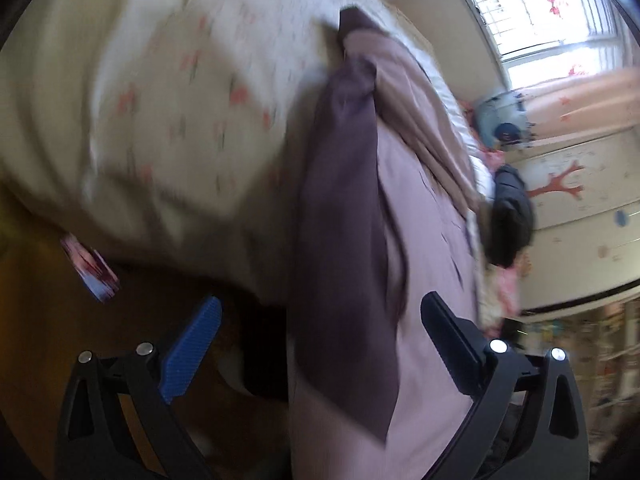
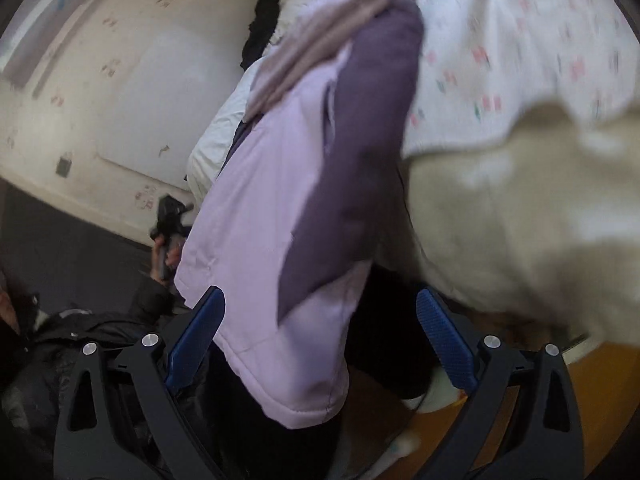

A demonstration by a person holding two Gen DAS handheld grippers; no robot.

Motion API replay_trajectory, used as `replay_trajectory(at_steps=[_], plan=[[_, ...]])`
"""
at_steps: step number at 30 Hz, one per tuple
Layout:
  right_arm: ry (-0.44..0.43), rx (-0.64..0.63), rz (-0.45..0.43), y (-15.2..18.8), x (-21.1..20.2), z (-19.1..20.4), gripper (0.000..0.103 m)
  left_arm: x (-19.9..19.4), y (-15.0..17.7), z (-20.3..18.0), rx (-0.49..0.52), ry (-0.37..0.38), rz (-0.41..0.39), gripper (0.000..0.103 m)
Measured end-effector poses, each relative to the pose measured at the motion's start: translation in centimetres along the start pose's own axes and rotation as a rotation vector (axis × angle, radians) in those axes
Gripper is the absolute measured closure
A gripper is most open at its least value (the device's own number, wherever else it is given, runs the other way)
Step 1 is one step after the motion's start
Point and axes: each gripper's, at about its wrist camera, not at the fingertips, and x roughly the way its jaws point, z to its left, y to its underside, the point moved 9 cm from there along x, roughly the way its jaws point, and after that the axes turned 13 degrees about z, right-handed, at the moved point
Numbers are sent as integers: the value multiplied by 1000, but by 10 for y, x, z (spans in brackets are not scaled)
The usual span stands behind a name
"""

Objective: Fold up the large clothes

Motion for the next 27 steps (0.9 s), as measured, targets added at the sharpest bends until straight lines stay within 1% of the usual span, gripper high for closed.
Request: replay_trajectory(at_steps=[3,4,5,7,9,11,14,17,20,21,23,24,26,27], plan=[[-60,33,32,3,26,-5,9,17,22,2,-5,121,55,7],[-82,28,39,3,33,-3,9,24,30,2,4,141,75,8],[-104,24,47,3,41,0,9,27,36,1,13,146,87,7],[-137,18,56,1,52,5,9,39,49,-6,48,129,112,7],[-157,10,63,0,60,11,9,47,58,-15,105,37,101,7],[-167,6,71,-1,66,16,9,50,65,-24,160,-35,92,7],[-164,3,73,-1,71,19,9,51,72,-38,249,-226,46,8],[-171,-5,52,-3,68,23,10,49,76,-52,332,-373,11,13],[-171,-13,40,-2,64,25,12,50,78,-59,367,-452,0,14],[-170,-14,41,0,62,25,13,51,77,-60,373,-464,-1,14],[-162,-22,35,1,58,24,20,52,79,-65,394,-501,-2,14],[-161,-23,30,1,56,24,22,50,75,-66,399,-515,-1,14],[-154,-22,20,1,56,23,29,52,76,-71,414,-556,-2,14],[-149,-23,15,1,56,22,31,53,69,-70,422,-574,-2,14]])
